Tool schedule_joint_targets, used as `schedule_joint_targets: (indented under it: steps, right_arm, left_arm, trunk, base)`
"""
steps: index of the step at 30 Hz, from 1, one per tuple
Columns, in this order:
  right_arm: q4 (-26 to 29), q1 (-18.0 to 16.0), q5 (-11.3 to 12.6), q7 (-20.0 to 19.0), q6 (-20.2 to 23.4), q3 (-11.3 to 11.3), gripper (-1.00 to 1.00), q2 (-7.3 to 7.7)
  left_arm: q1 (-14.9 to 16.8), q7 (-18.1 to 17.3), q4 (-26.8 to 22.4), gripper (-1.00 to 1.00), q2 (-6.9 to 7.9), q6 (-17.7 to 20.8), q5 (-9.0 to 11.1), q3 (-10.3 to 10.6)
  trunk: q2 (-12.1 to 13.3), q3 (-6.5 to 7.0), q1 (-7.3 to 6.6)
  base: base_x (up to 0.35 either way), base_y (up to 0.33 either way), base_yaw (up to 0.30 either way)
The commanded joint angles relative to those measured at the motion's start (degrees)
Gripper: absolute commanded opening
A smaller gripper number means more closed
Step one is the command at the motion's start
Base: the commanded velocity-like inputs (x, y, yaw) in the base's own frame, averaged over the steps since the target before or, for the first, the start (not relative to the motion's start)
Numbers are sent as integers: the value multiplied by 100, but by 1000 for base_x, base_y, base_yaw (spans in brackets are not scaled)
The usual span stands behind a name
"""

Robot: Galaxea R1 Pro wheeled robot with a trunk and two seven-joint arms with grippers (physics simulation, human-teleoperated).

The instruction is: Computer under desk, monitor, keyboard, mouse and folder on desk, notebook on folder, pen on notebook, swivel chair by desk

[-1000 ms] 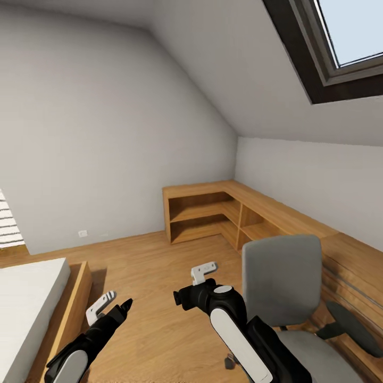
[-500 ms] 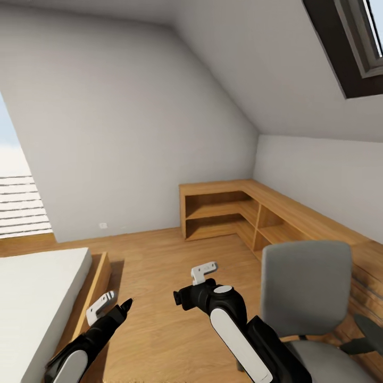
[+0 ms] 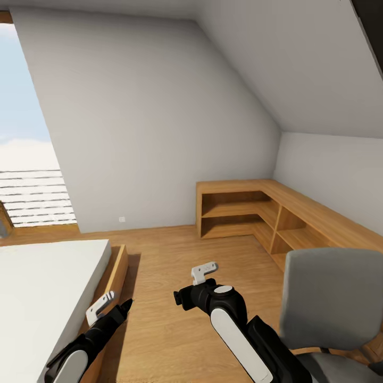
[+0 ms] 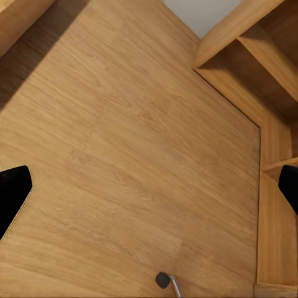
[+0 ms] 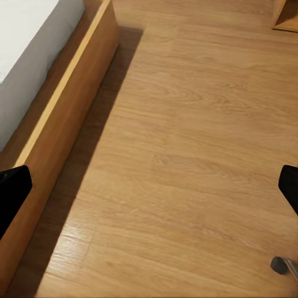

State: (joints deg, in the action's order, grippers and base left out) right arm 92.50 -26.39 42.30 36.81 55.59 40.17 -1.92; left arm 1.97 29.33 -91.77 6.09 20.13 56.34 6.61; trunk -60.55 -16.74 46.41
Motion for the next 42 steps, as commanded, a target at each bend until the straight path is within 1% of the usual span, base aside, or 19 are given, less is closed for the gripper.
schedule_joint_targets:
  steps: [1,9,16,23,36,42]
  right_arm:
    - [5,-6,50,53,15,1,100,2]
    - [5,-6,47,30,14,2,100,13]
    - [5,-5,41,16,5,0,100,42]
    - [5,1,25,19,6,-5,100,25]
    - [5,2,22,19,16,-10,100,28]
    - [5,2,18,13,14,-19,100,52]
  left_arm:
    - [6,47,-7,100,6,8,44,12]
    - [6,47,-7,100,6,9,41,15]
    - [6,47,-7,100,6,8,36,16]
    - [6,47,-5,100,6,6,35,16]
    - [6,47,-5,100,6,1,35,16]
    - [6,47,-5,100,6,0,35,16]
  trunk:
    - [-8,-10,2]
    - [-8,-21,2]
    - [-8,-22,2]
    - [-8,-23,2]
    - [-8,-23,2]
    - [-8,-23,2]
  base:
    - [90,158,111]
    - [86,146,55]
    - [21,35,10]
    - [4,7,12]
    - [1,1,197]
    - [2,0,81]
